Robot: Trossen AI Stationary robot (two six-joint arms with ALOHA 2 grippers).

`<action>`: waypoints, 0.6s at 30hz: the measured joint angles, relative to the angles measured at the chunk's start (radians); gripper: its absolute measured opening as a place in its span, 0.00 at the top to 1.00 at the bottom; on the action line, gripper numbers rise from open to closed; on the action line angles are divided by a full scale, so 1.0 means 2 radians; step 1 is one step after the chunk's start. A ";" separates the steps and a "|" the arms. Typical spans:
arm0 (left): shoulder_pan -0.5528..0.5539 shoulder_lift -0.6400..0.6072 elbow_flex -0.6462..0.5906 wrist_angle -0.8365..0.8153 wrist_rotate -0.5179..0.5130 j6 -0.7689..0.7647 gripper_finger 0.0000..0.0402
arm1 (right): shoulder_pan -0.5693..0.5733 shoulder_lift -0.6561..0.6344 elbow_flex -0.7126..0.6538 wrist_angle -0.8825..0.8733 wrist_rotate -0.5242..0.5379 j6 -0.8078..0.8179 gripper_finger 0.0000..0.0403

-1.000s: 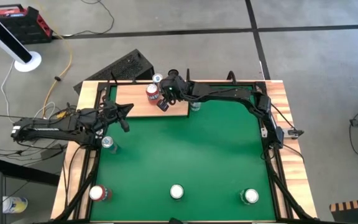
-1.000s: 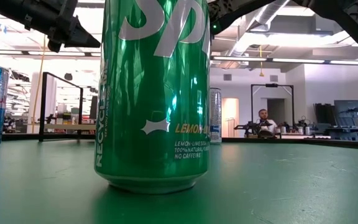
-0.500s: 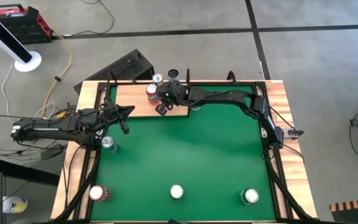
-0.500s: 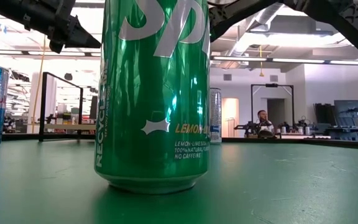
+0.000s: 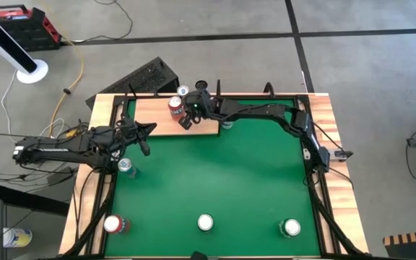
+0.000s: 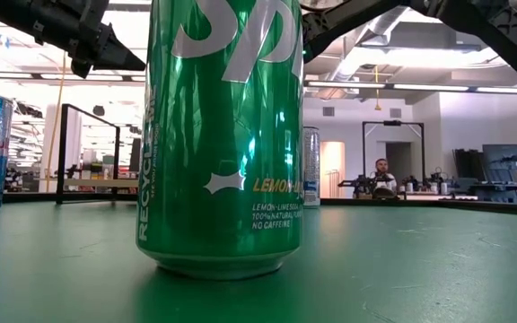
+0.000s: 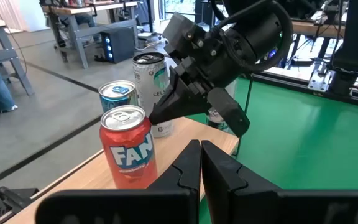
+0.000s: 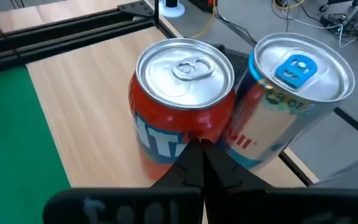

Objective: Place canned beverage on shelf
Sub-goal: Put the top red soda can on the shelf

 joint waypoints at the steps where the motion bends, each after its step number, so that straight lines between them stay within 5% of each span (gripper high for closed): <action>1: 0.000 0.000 0.000 0.000 0.000 0.000 1.00 | 0.000 0.000 0.000 0.001 0.000 -0.003 0.96; 18: 0.000 0.000 0.001 -0.019 -0.004 -0.005 1.00 | -0.001 0.000 0.000 0.041 -0.030 -0.006 0.96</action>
